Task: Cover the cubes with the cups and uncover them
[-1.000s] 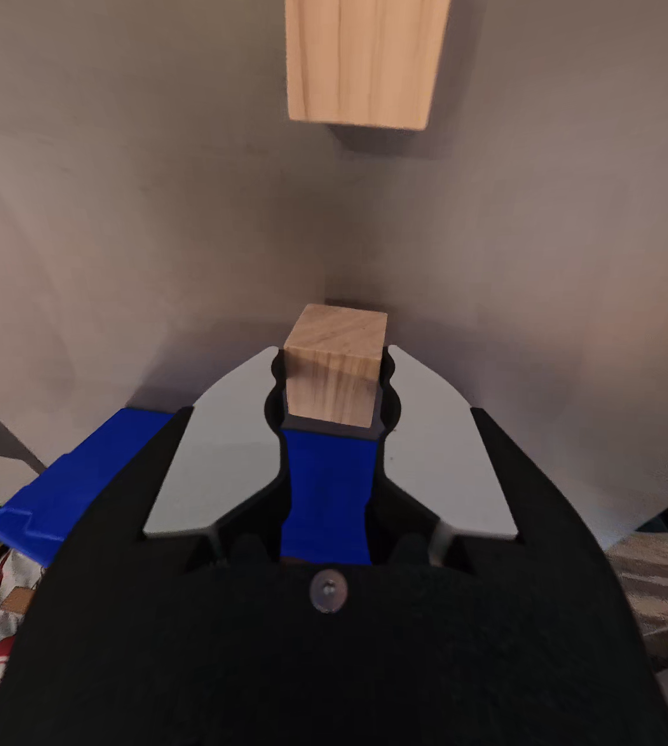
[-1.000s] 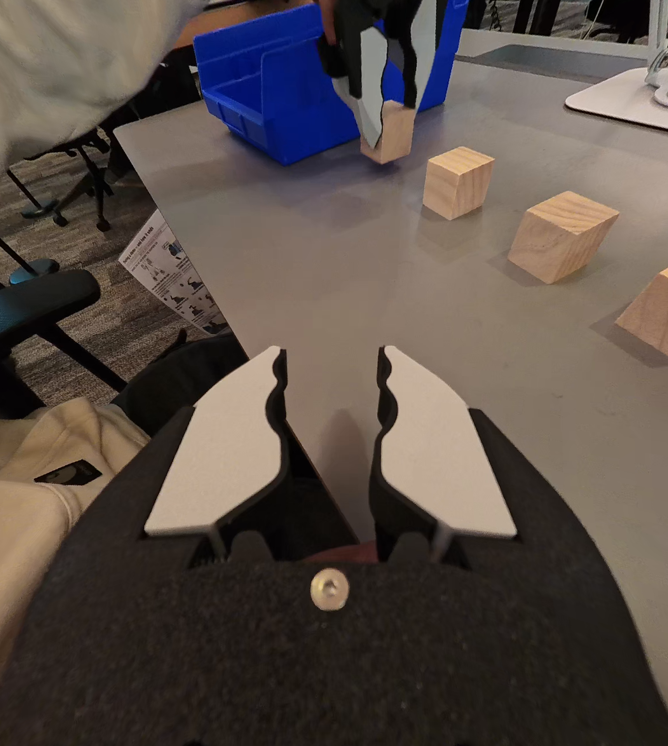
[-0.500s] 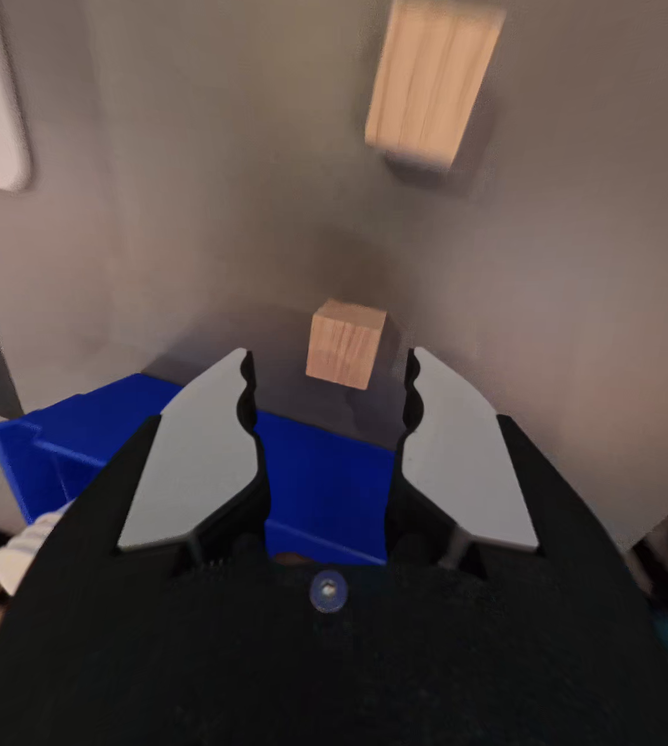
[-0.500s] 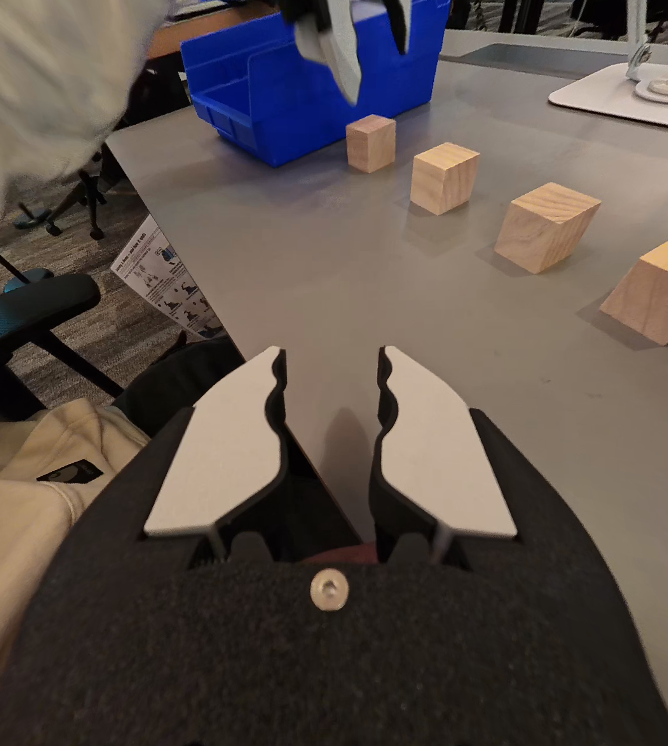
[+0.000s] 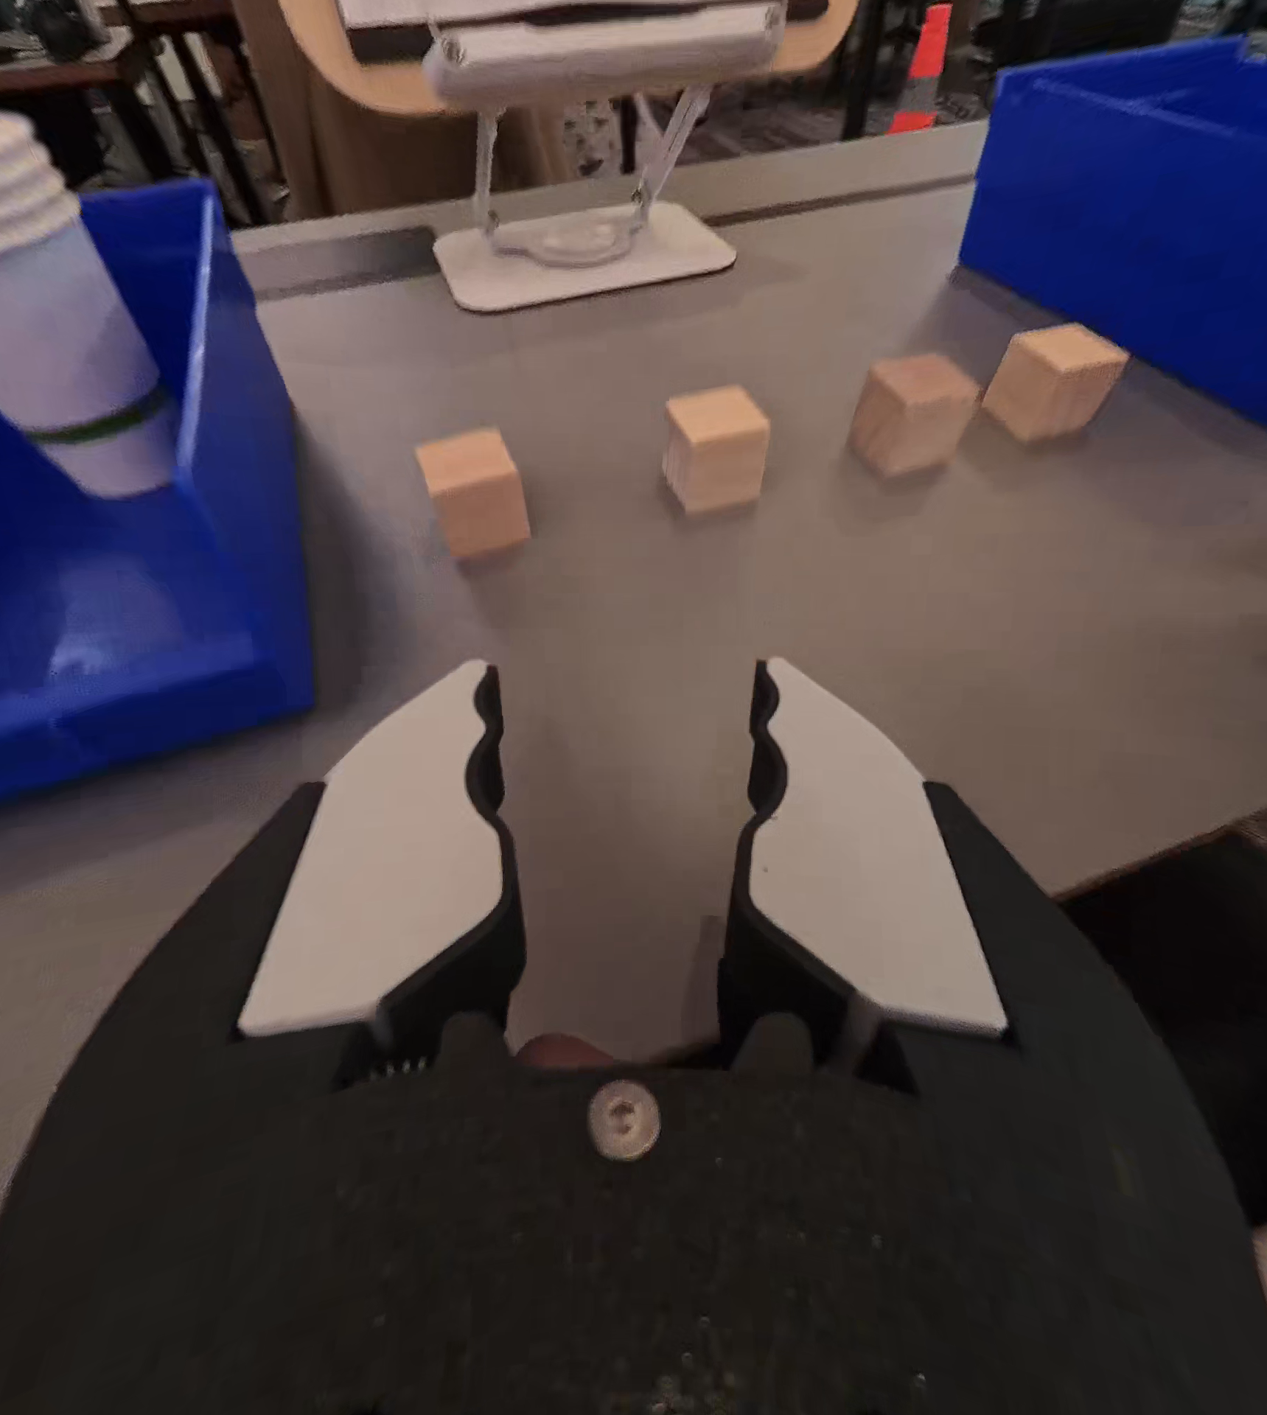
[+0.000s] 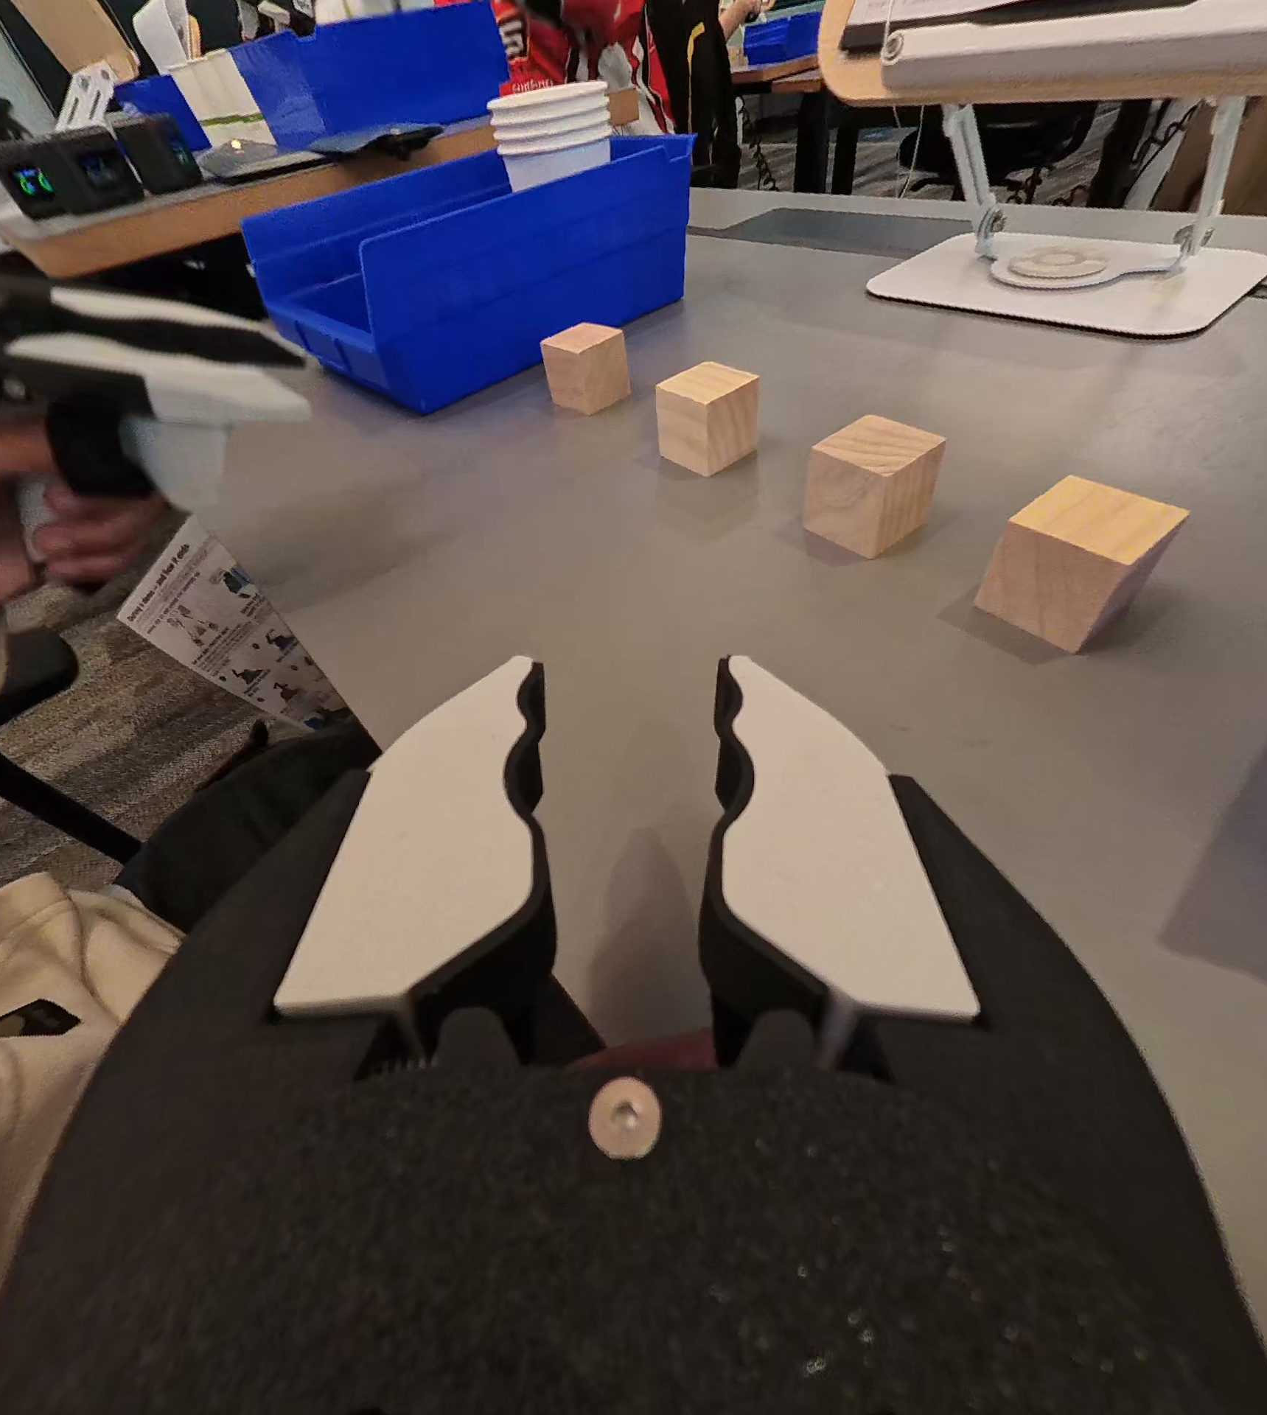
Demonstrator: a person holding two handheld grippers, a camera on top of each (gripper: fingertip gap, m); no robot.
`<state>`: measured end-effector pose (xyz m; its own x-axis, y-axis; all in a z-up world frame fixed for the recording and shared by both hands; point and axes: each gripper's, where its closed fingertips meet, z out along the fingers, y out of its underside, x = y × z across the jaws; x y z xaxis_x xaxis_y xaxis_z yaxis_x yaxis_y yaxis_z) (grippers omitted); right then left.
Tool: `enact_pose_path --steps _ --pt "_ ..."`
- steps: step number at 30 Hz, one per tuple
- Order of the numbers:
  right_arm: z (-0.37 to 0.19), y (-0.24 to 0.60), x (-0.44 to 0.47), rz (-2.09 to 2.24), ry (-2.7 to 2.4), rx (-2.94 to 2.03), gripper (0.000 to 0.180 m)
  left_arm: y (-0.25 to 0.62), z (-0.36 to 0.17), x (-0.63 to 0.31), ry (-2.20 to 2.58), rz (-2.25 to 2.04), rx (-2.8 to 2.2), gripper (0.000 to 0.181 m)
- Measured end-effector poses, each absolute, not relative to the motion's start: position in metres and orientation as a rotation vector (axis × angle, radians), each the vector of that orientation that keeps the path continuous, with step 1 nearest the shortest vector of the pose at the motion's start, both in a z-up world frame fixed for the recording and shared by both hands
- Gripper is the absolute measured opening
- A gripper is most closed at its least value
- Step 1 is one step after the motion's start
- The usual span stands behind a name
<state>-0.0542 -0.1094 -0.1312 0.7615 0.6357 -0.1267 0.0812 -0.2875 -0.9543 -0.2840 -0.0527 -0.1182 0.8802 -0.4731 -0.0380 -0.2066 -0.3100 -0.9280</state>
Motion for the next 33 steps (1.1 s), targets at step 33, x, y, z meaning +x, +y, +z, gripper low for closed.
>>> enact_pose_path --steps 33 --pt "-0.154 -0.117 -0.075 0.635 -0.677 -1.867 0.040 0.228 -0.055 -0.412 1.537 0.181 -2.449 0.030"
